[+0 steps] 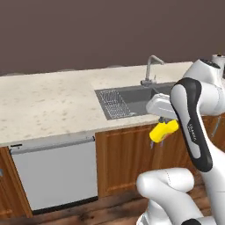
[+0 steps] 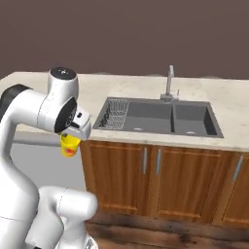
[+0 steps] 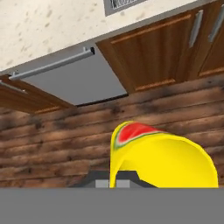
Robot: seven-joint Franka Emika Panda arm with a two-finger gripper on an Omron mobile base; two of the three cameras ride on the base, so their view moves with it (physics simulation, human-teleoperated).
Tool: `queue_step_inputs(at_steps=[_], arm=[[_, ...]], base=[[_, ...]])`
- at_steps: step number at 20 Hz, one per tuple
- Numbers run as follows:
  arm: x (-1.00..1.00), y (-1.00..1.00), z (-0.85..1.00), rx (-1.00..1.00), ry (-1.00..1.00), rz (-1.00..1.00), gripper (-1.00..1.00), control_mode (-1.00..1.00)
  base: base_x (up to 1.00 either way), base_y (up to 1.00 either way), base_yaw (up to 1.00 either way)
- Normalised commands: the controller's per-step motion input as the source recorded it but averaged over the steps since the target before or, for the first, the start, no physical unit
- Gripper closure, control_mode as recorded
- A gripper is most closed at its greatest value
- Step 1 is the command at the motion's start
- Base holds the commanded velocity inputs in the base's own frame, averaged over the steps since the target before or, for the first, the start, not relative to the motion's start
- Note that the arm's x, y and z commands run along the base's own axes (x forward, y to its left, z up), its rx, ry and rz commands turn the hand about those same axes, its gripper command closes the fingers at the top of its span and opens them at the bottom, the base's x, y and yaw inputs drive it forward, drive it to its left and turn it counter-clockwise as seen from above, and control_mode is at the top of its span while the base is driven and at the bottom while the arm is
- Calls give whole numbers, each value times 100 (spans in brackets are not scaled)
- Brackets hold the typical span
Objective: Pick the cup and bowl from the counter and place them on the counter next to the sink.
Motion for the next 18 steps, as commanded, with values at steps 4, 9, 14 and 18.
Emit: queue_step_inputs(at_steps=[4,9,14,18], arm=[[0,0,0,0,0,0,100,100],[0,0,0,0,0,0,100,100],[0,0,0,0,0,0,100,100],[0,0,0,0,0,0,100,100]], base=[[30,0,37],[68,0,14],[85,0,0],[69,9,0]])
